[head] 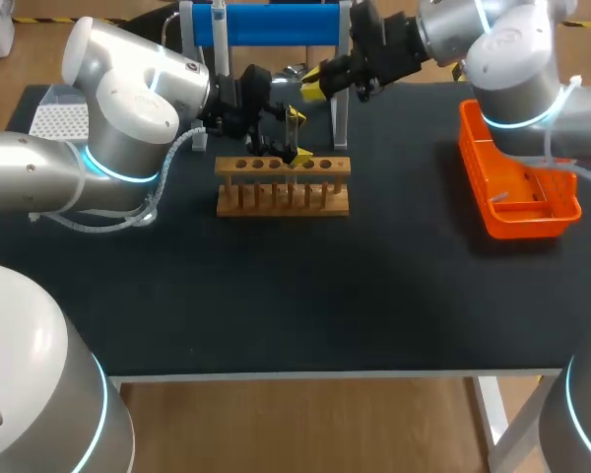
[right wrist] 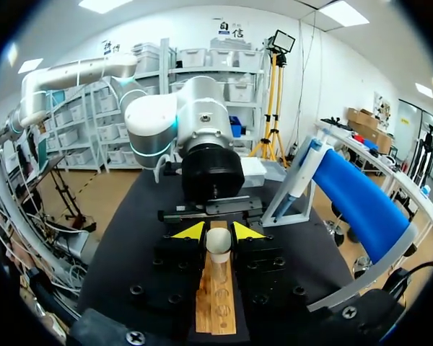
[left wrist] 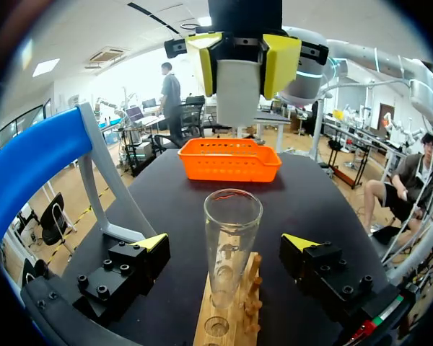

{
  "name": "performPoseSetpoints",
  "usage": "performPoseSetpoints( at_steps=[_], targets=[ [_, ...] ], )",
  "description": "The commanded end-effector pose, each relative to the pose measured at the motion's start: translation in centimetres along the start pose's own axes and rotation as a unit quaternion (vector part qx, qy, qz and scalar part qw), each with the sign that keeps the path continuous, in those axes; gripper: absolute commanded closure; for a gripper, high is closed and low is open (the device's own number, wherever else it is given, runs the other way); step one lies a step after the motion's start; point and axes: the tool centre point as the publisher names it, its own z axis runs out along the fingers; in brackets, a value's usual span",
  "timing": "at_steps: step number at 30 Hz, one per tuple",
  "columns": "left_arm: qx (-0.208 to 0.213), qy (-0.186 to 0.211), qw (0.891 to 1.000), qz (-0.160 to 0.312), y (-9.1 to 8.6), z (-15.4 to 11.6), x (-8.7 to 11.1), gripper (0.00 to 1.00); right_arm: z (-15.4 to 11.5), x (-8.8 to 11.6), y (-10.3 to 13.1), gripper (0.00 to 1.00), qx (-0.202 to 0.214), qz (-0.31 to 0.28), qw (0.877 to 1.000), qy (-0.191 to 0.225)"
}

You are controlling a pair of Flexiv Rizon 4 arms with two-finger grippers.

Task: Invert the test tube, pick up the pipette, mount the tip to pipette, aspirate from beaker and dispense into the tube, eject the tip, return the pipette, and cap with the stopper.

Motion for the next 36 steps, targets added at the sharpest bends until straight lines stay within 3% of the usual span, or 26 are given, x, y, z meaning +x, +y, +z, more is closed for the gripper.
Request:
performPoseSetpoints(
  at_steps=[1,36],
  targets=[
    [0.0,-0.001,1.0,0.0,0.0,0.0,0.0,0.0,0.5,-0.2,0.0,1.0,0.002,0.0,1.0,0.005],
    [0.0,-0.001,1.0,0.0,0.0,0.0,0.0,0.0,2.7,0.4,-0.9,1.0,0.014,0.001,1.0,0.025]
  ],
)
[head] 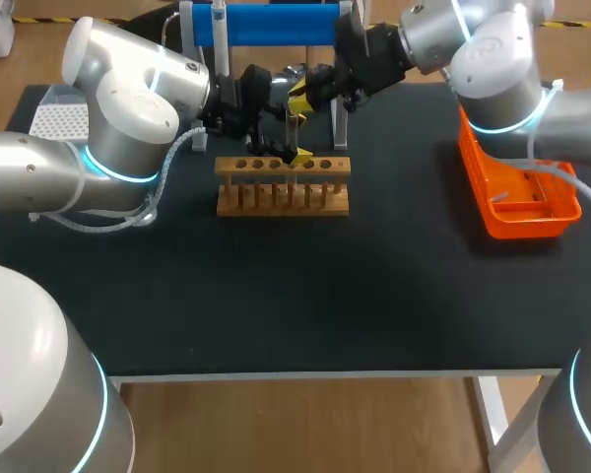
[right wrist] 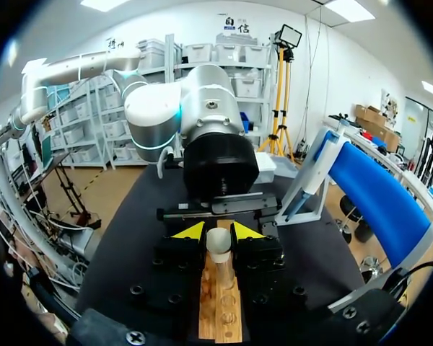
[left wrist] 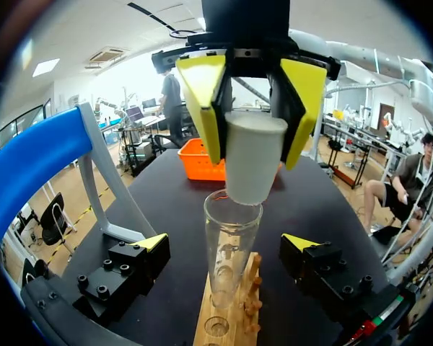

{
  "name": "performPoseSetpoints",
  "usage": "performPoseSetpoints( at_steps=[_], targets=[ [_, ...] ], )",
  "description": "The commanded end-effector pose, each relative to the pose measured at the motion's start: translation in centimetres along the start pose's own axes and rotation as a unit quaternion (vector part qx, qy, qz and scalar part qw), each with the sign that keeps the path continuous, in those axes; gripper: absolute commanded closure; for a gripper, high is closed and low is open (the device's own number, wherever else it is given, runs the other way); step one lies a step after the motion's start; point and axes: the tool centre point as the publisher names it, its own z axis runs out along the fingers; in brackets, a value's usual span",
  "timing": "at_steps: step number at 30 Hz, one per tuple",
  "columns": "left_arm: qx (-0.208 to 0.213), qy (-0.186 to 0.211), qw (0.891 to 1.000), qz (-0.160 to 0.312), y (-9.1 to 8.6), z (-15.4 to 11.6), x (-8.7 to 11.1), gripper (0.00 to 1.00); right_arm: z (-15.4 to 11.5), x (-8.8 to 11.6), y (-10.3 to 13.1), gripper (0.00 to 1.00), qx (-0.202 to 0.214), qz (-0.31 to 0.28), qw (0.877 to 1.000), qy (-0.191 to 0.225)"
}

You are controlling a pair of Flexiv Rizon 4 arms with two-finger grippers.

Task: Invert the test tube, pick up the pipette, mount the tip to pipette, aspirate from beaker and dispense into the tube, eject the tip, return the pipette, and cap with the stopper.

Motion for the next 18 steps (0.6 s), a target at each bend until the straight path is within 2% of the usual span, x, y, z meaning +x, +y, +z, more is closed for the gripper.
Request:
performPoseSetpoints(
  at_steps=[1,18],
  targets=[
    [0.0,-0.001,1.0,0.0,-0.02,0.01,0.04,0.0,0.19,-0.22,-0.09,1.0,0.004,0.001,1.0,0.002],
    [0.0,-0.001,1.0,0.0,-0.02,0.01,0.04,0.0,0.12,-0.34,0.41,1.0,0.003,-0.001,1.0,0.0]
  ],
)
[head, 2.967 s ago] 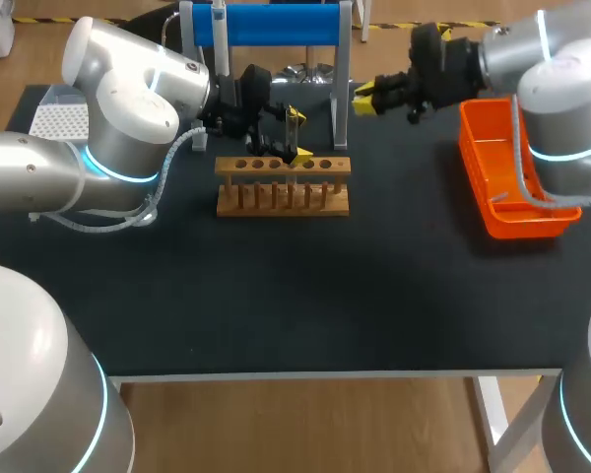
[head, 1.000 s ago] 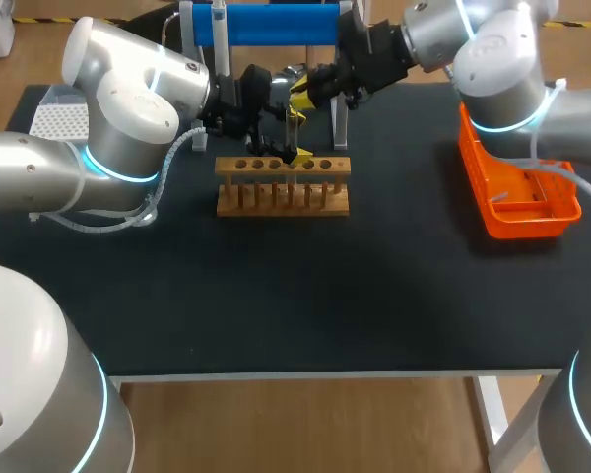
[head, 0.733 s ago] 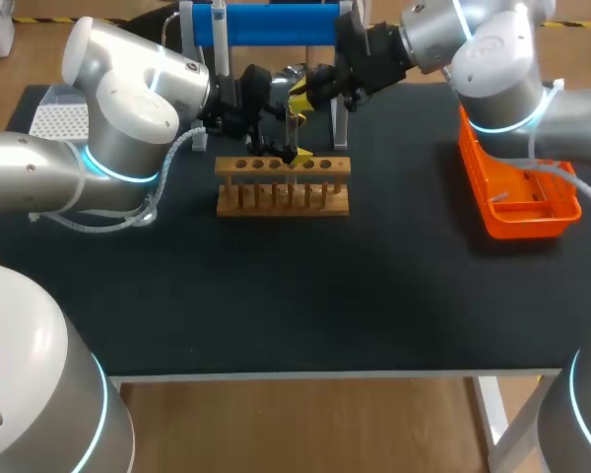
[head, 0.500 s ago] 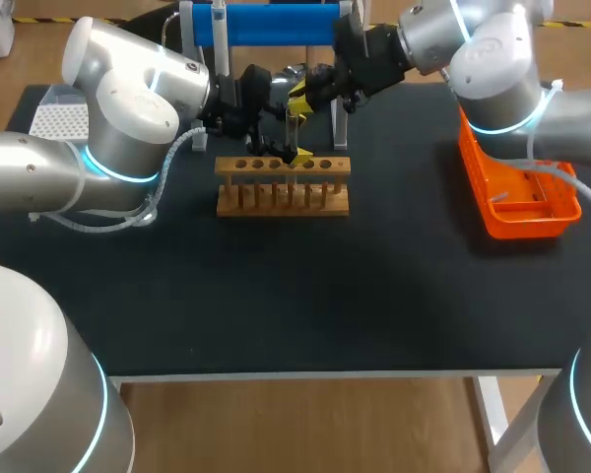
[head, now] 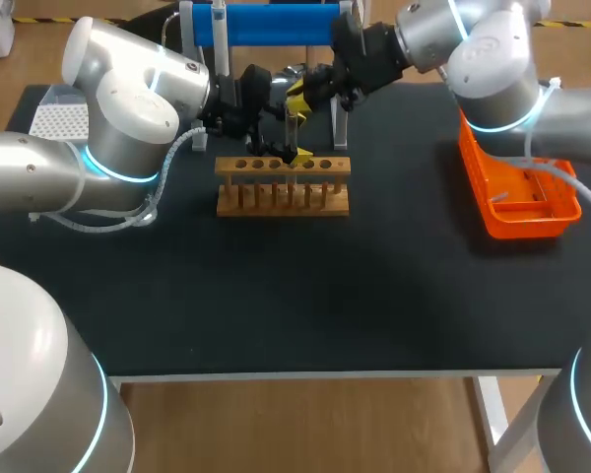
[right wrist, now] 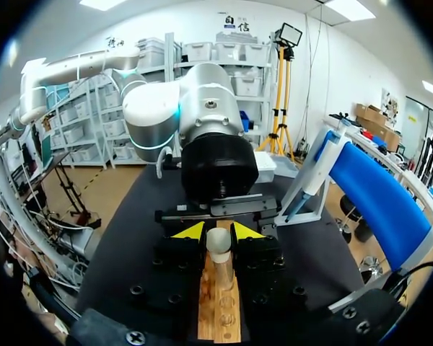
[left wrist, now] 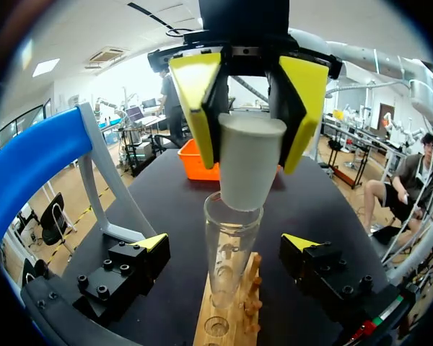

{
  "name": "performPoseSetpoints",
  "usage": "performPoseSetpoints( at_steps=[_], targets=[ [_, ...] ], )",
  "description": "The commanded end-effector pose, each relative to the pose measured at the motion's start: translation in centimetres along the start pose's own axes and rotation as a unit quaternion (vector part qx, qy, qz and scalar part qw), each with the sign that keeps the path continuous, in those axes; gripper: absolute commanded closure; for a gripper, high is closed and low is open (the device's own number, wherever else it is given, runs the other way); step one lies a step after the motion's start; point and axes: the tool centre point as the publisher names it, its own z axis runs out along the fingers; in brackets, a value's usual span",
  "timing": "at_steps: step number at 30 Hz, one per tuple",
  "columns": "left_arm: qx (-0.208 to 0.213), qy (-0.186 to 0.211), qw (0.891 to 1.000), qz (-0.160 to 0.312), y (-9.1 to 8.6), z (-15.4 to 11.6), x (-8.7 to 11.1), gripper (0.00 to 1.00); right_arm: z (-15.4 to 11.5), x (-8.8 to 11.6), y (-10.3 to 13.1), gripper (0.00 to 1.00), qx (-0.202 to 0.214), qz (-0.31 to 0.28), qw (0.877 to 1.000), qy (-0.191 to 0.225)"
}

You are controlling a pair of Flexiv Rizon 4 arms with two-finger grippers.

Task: Invert the test tube, pick up the pipette, mount the tip to pipette, aspirate from beaker and dispense into the tube, eject the tip, return the pipette, and cap with the stopper.

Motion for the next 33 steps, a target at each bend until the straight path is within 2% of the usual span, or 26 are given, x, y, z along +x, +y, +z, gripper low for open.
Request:
performPoseSetpoints(
  at_steps=[1,26,33],
  targets=[
    [0.0,-0.001,1.0,0.0,-0.02,0.01,0.04,0.0,-0.07,-0.1,0.11,1.0,0.0,0.0,1.0,0.001],
    [0.0,-0.001,1.0,0.0,-0.02,0.01,0.04,0.0,0.51,0.09,-0.52,1.0,0.01,0.003,1.0,0.007],
    [0.0,-0.001,1.0,0.0,-0.02,0.01,0.04,0.0,0.15,-0.19,-0.02,1.0,0.005,0.0,1.0,0.002]
  ],
)
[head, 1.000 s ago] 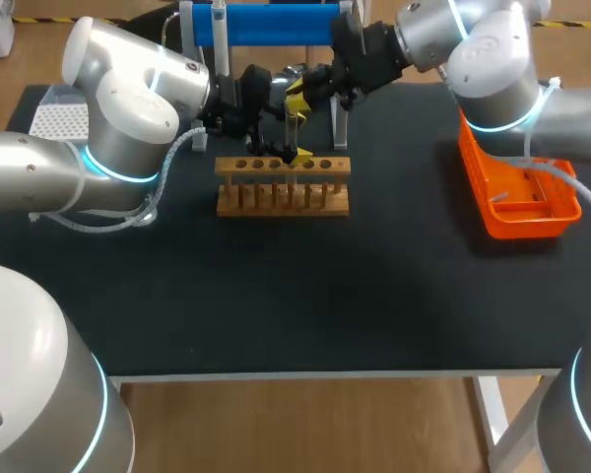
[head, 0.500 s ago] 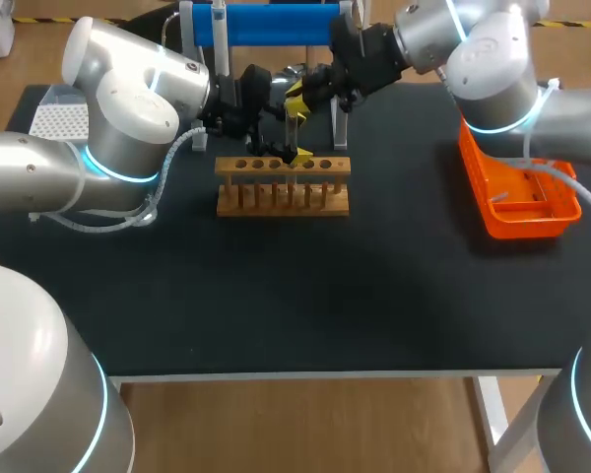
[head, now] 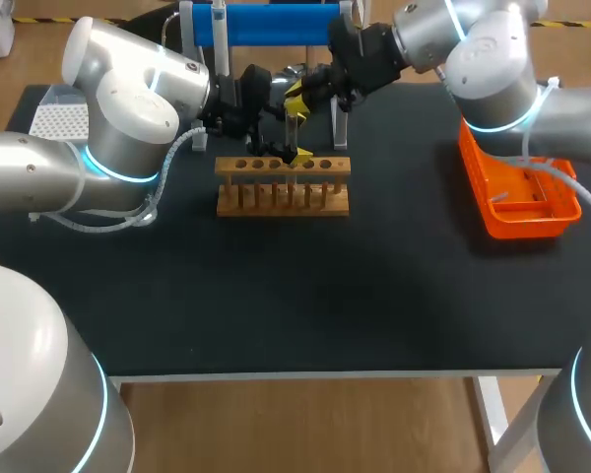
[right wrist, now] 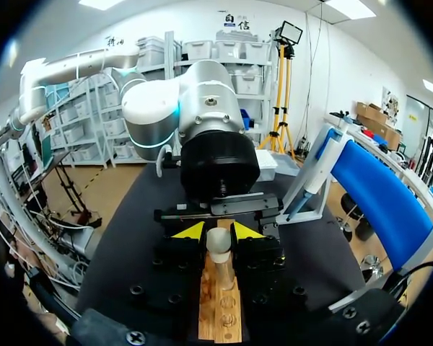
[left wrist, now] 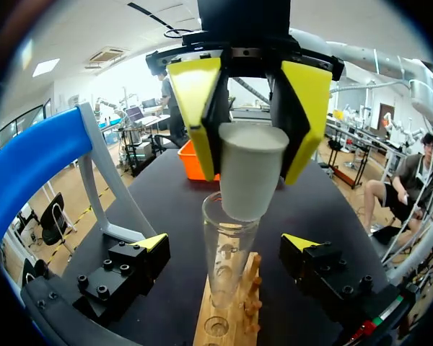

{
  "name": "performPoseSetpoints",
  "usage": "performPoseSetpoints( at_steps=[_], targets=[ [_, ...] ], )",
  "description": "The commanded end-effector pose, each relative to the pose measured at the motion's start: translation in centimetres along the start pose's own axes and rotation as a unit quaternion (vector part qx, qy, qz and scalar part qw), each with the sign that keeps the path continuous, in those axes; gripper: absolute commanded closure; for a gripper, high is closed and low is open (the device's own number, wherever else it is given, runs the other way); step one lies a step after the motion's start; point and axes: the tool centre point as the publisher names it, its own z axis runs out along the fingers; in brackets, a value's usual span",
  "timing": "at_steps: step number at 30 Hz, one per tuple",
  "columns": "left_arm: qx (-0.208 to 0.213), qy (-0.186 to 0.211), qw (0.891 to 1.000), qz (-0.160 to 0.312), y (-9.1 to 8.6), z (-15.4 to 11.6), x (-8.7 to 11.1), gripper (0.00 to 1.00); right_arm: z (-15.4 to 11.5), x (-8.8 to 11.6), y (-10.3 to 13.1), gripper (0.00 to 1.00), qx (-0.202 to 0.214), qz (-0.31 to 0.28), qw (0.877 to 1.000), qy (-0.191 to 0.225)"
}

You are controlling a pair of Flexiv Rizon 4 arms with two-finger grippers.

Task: Invert the test tube, pick up the pipette, mount the tip to pipette, aspirate from beaker and dispense into the tube, eject the tip, return the pipette, and cap with the stopper.

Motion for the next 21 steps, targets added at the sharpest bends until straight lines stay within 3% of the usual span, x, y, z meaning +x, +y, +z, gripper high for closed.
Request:
performPoseSetpoints(
  at_steps=[1,21],
  targets=[
    [0.0,-0.001,1.0,0.0,-0.02,0.01,0.04,0.0,-0.18,-0.19,0.25,1.0,0.0,-0.002,1.0,0.0],
    [0.0,-0.001,1.0,0.0,-0.02,0.01,0.04,0.0,0.23,-0.31,0.27,1.0,0.001,-0.003,1.0,0.001]
  ],
)
